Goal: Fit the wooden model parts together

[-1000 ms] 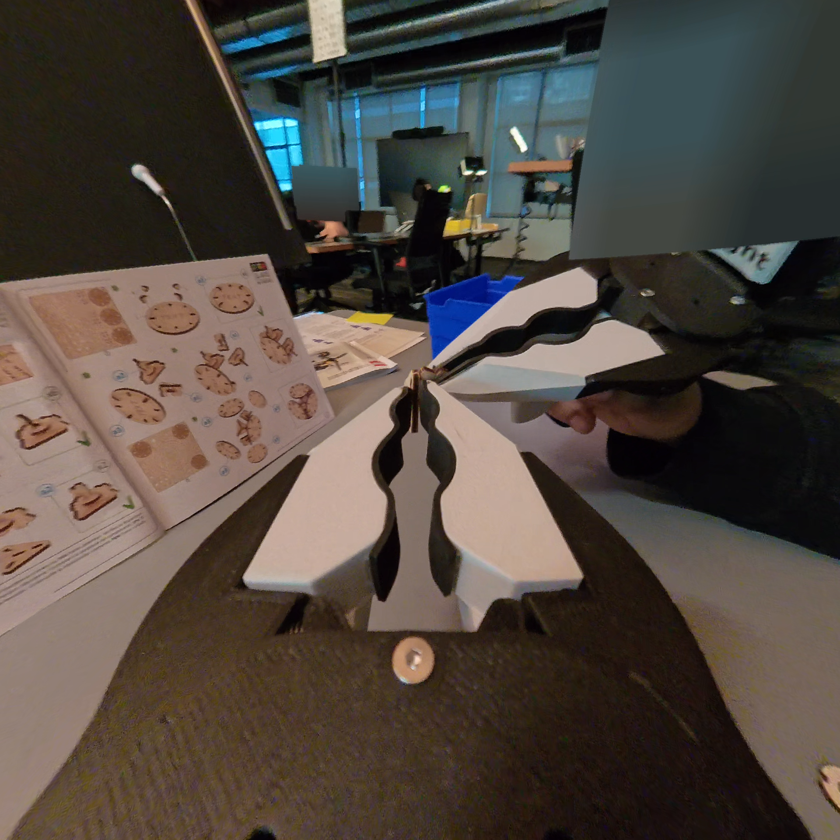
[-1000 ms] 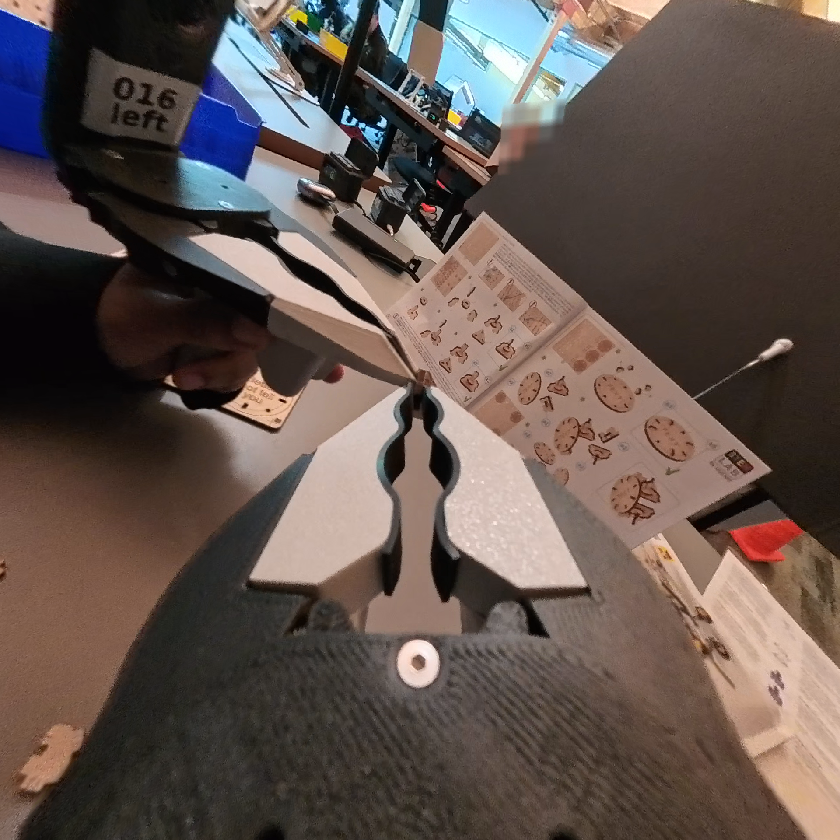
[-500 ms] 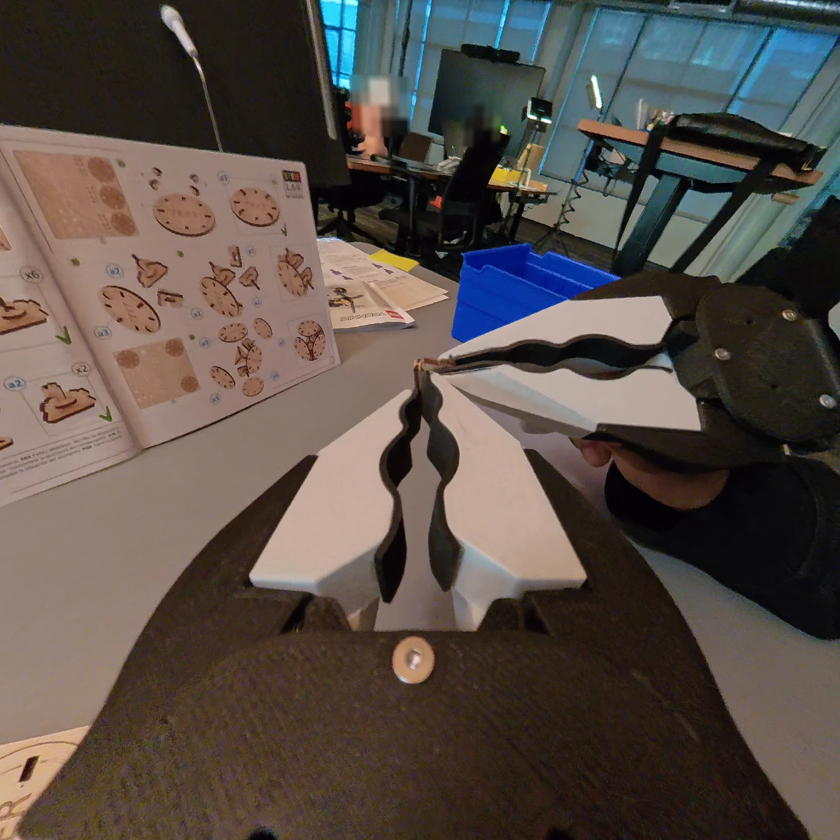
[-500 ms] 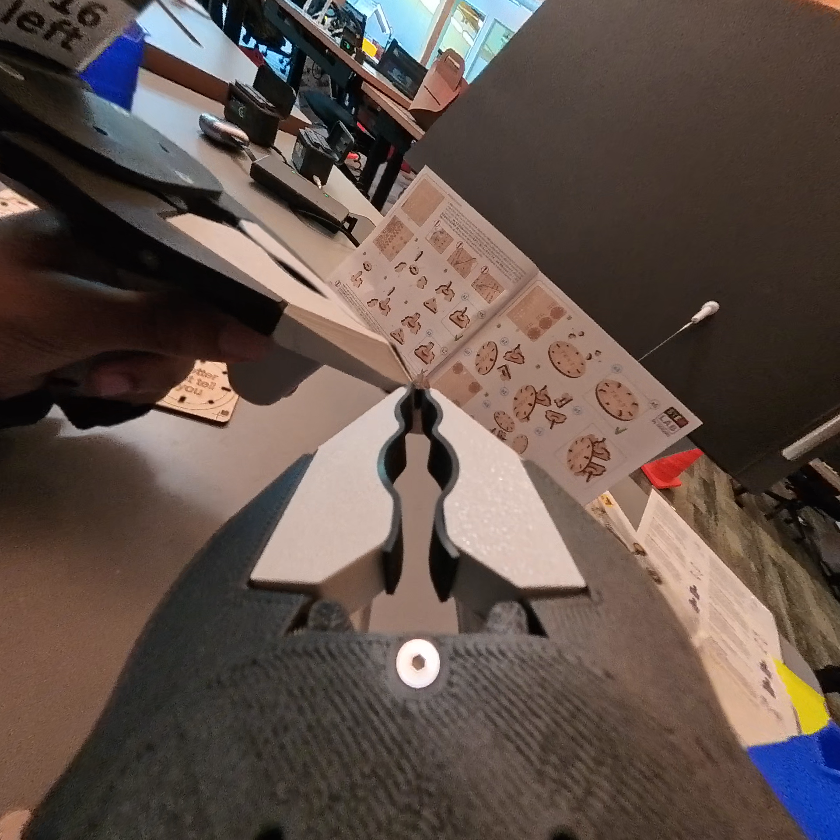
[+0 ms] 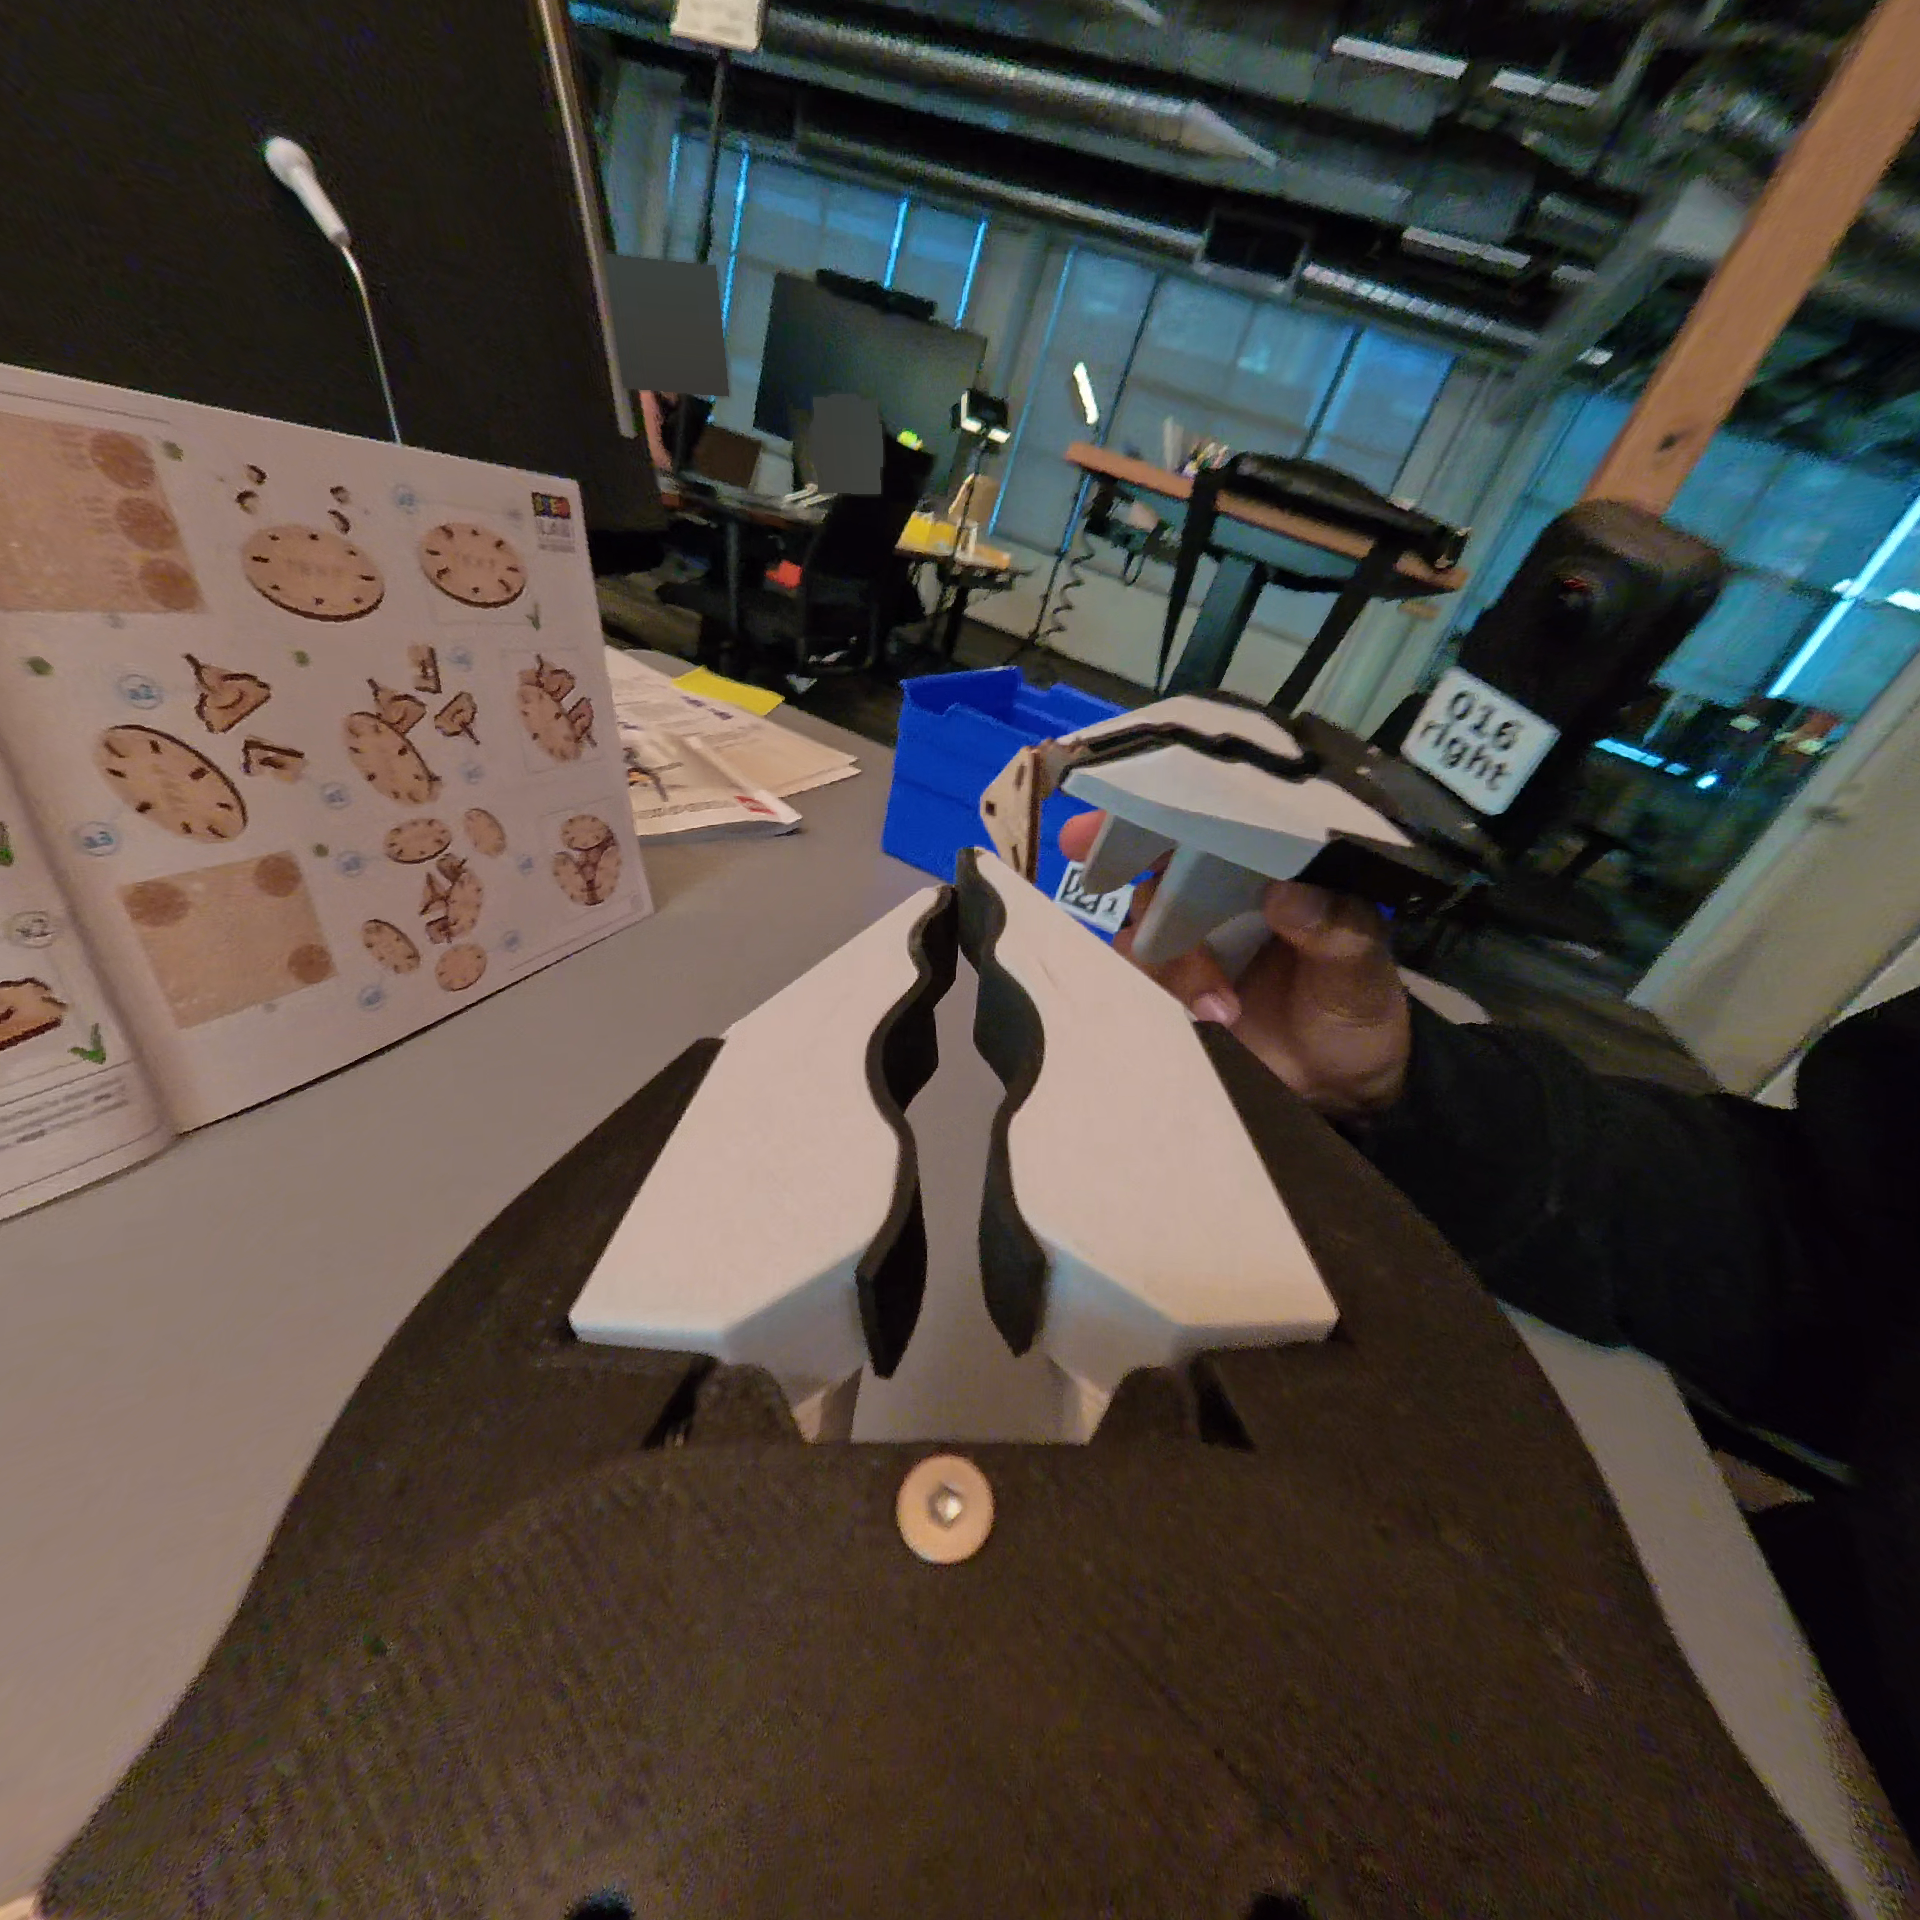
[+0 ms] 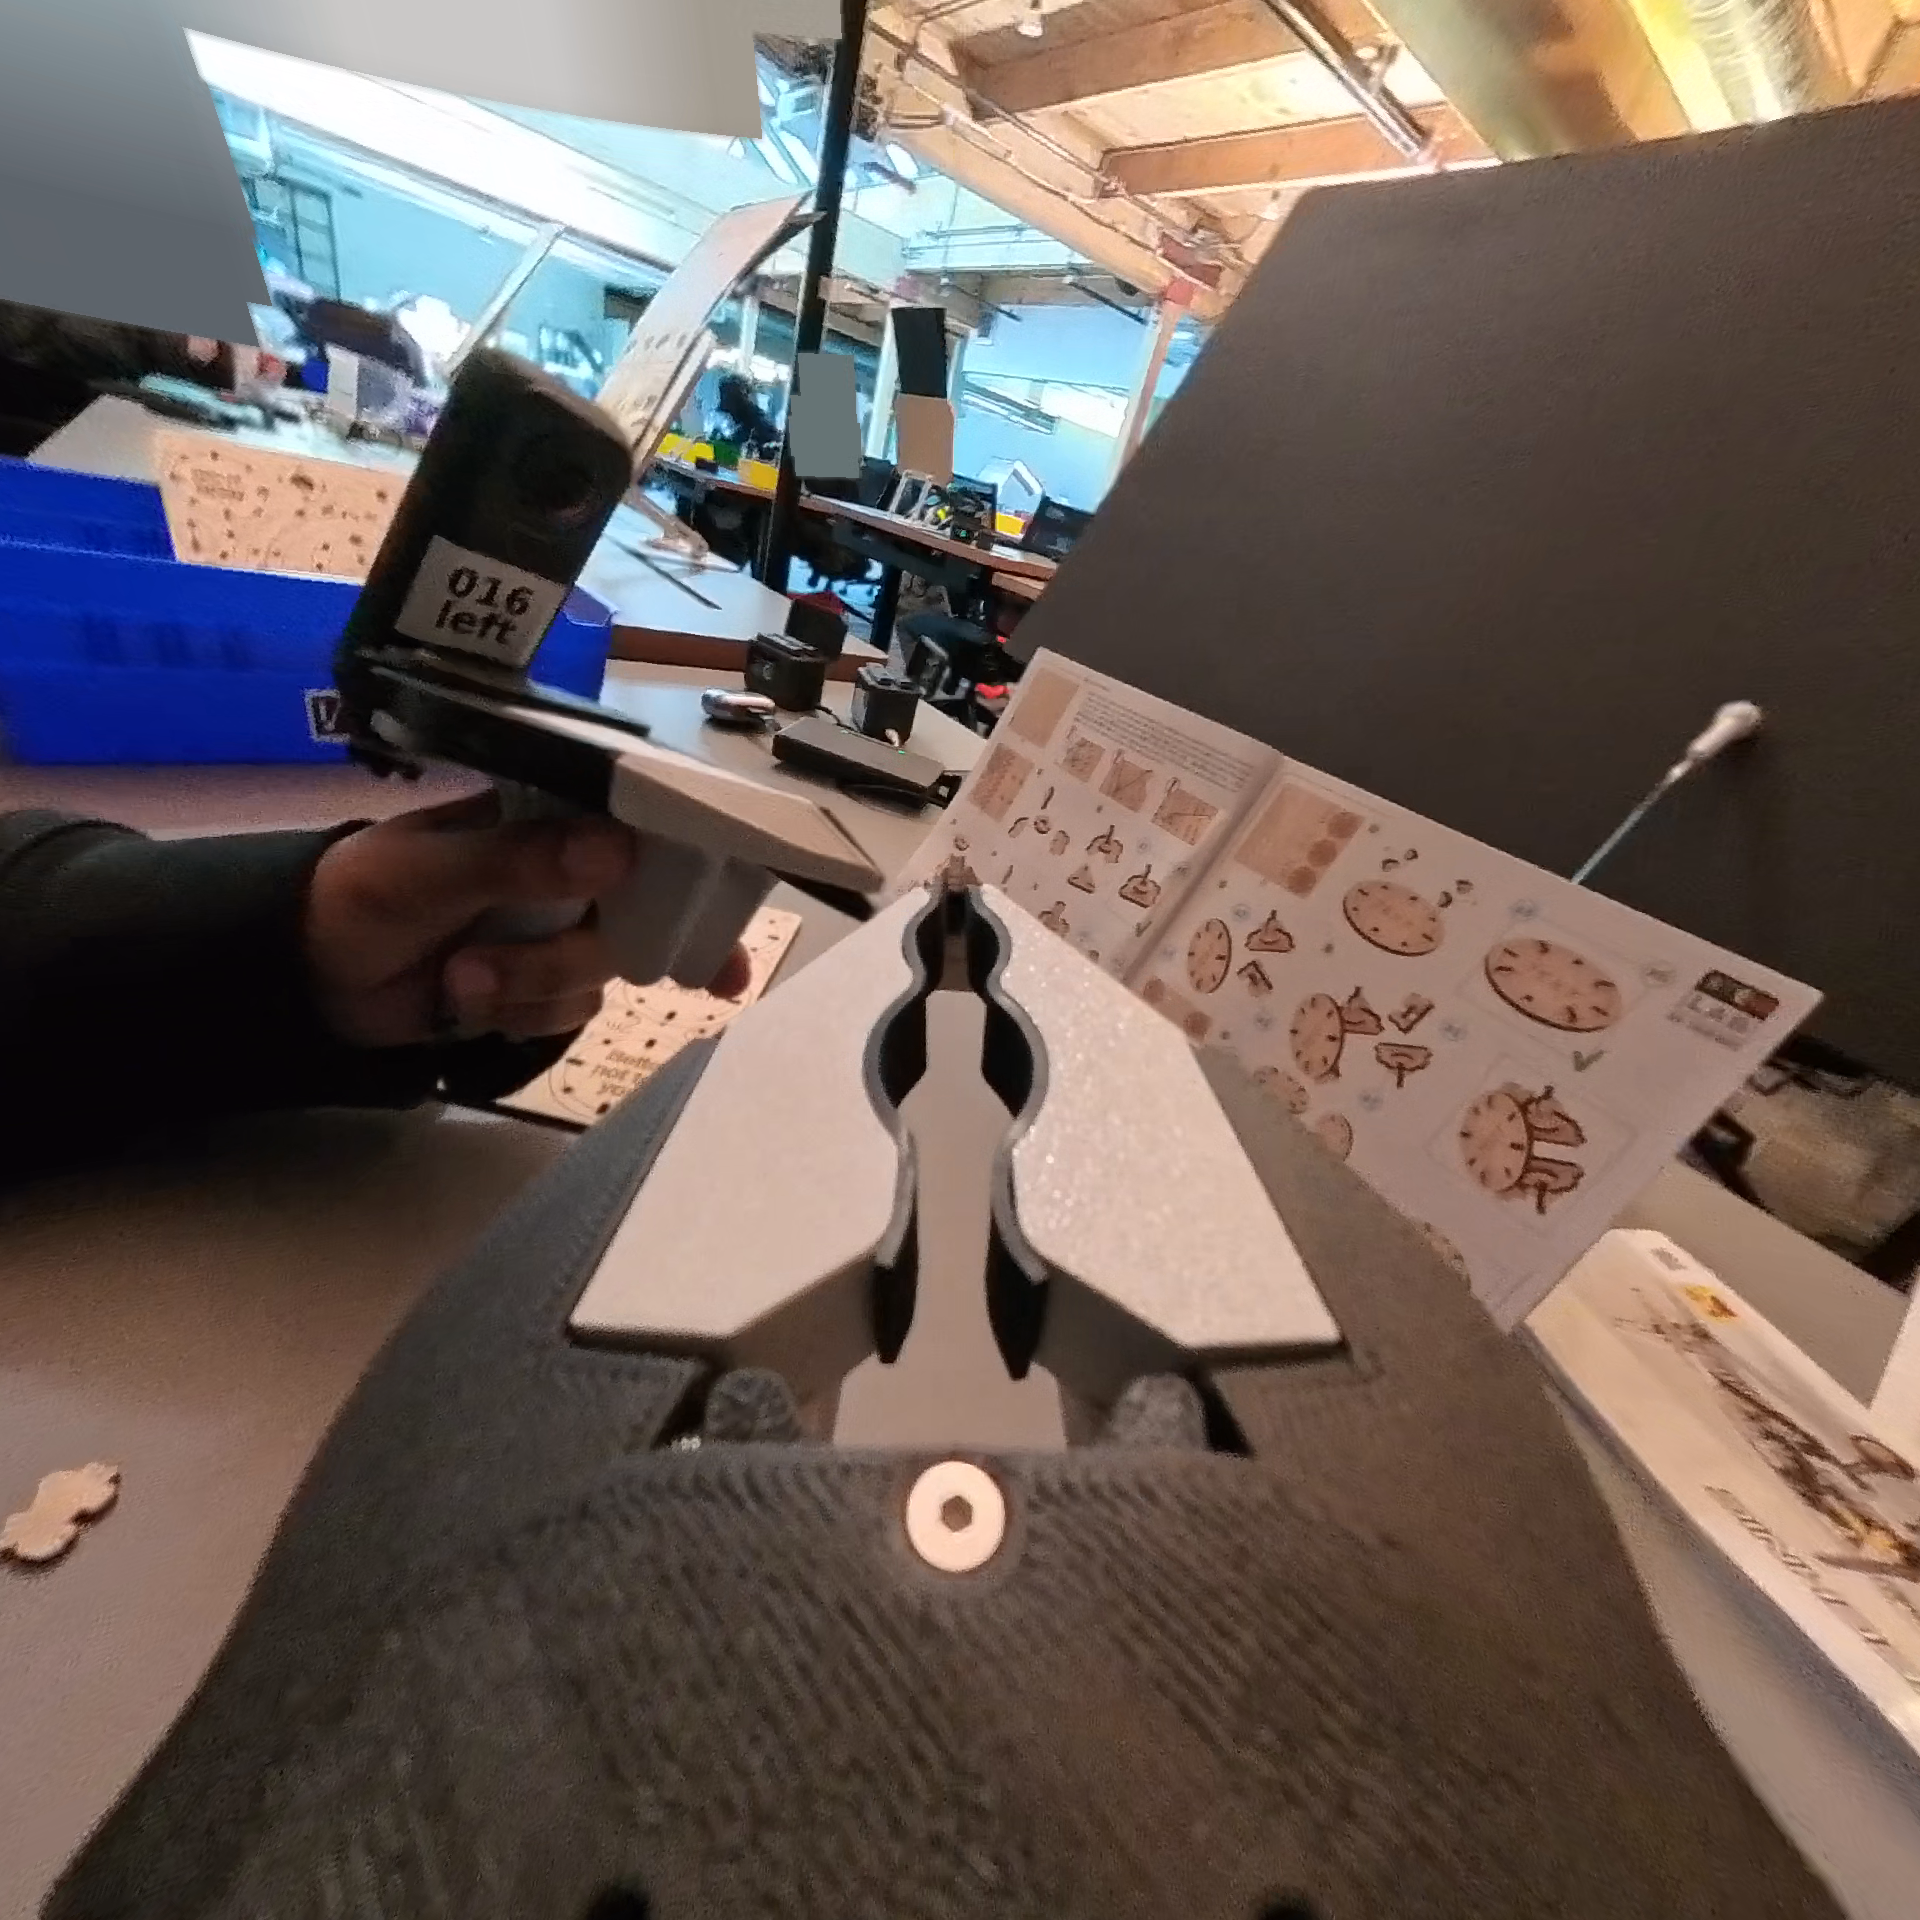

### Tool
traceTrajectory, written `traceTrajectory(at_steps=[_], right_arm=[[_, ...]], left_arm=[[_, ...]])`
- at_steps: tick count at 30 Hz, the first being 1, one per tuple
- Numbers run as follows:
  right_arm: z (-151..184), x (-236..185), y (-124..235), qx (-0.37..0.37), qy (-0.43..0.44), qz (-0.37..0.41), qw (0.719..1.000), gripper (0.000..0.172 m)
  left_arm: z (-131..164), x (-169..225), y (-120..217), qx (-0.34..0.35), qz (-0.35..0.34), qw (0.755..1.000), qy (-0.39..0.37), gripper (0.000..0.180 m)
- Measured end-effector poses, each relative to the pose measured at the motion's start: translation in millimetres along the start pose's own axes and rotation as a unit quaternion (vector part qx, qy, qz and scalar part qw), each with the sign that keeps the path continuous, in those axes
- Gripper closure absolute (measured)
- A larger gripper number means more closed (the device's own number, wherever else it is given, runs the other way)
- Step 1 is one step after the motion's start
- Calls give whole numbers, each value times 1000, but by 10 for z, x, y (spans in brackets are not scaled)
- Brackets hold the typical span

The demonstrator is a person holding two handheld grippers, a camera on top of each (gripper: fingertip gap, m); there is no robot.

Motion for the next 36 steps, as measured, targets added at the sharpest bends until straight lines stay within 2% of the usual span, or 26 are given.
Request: traceTrajectory(at_steps=[4, 7, 9, 10, 11, 12, 13, 15, 16, 18, 20, 25, 26, 27, 29, 31, 36], right_arm=[[-1, 48, 26, 39, -134, -56, 989, 172], [103, 78, -4, 15, -159, -61, 985, 172], [129, 42, -31, 0, -157, -68, 985, 172], [146, 21, -49, -9, -156, -69, 985, 172], [151, -15, -63, -14, -152, -74, 985, 172], [150, -44, -76, -15, -147, -77, 986, 171], [148, -76, -85, -15, -143, -82, 986, 170], [139, -108, -92, -9, -141, -94, 986, 164], [135, -79, -87, -2, -147, -89, 985, 153], [112, 17, -52, 23, -184, -84, 979, 135], [90, 91, -16, 53, -243, -99, 964, 129], [85, -34, -37, 71, -304, -174, 934, 134], [72, -76, -35, 71, -307, -191, 930, 149], [61, -101, -29, 71, -304, -200, 929, 170], [79, -67, -27, 59, -288, -179, 939, 172], [92, 6, -6, 43, -249, -140, 957, 172], [104, 26, 8, -13, -84, -52, 995, 172]], left_arm=[[31, 61, -18, 2, 52, 998, 34, 180], [118, 99, -74, -8, 62, 997, 36, 180], [163, 151, -116, -22, 71, 997, 31, 154], [179, 162, -134, -28, 68, 997, 28, 149], [201, 146, -150, -34, 54, 998, 21, 152], [223, 124, -158, -41, 38, 998, 12, 170], [232, 98, -162, -45, 23, 999, 2, 177], [194, 85, -141, -35, 19, 999, -2, 180], [155, 79, -122, -25, 24, 999, 9, 180], [72, 84, -78, -1, 55, 997, 51, 180], [16, 125, -44, 16, 100, 991, 92, 180], [30, 224, -65, 21, 150, 980, 126, 180], [48, 234, -76, 16, 152, 980, 127, 180], [66, 244, -85, 12, 155, 979, 129, 180], [87, 177, -101, 12, 131, 982, 135, 177], [91, 61, -94, 18, 91, 987, 135, 152], [42, 106, -42, 24, 144, 972, 183, 148]])
Point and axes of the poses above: each gripper's, where its closed fingertips meet, y back along the fingers, z out of its underside, x = y × z across the jaws, the point moved 3 cm from there along y, back along the fingers, and after that the axes turned 2 degrees about -z, right-handed, at the moved point
